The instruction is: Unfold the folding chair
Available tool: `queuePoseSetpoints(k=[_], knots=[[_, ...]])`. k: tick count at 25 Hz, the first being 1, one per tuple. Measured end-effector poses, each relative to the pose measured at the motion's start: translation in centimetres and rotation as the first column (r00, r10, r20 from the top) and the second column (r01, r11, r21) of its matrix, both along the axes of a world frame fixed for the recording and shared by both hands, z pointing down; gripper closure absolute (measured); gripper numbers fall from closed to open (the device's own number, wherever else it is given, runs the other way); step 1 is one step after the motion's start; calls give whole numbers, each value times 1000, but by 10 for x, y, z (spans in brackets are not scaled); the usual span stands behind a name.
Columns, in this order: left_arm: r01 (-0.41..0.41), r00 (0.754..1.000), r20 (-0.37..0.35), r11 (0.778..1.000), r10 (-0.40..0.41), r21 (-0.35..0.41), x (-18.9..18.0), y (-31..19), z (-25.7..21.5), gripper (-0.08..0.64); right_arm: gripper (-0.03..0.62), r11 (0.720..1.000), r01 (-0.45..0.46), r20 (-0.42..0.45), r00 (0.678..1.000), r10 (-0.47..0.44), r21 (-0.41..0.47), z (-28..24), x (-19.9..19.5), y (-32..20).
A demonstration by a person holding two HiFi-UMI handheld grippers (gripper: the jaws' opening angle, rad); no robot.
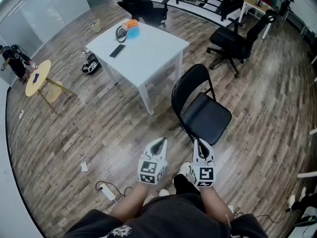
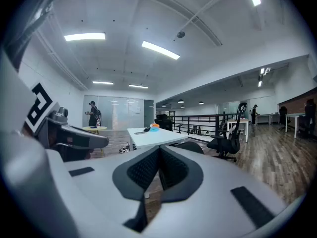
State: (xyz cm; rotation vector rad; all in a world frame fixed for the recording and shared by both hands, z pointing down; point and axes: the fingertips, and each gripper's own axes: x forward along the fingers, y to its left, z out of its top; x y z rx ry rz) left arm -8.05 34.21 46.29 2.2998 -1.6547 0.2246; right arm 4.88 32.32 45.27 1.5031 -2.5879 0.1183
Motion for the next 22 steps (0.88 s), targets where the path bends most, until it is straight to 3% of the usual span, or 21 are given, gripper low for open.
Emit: queuePoseSetpoints(k=[7, 14, 22], knots=[[-11, 1000, 25, 1000, 12, -26, 24, -97, 14, 556, 578, 999, -37, 13, 999, 38, -35, 19, 33, -93], [-44, 997, 54, 998, 47, -50, 47, -164, 17, 557, 578, 995, -74, 30, 997, 76, -63, 31, 58, -152], [-83, 994, 61, 991, 90, -107, 28, -236, 27, 556, 578, 983, -147, 6, 989, 149, -106, 44, 56, -202]])
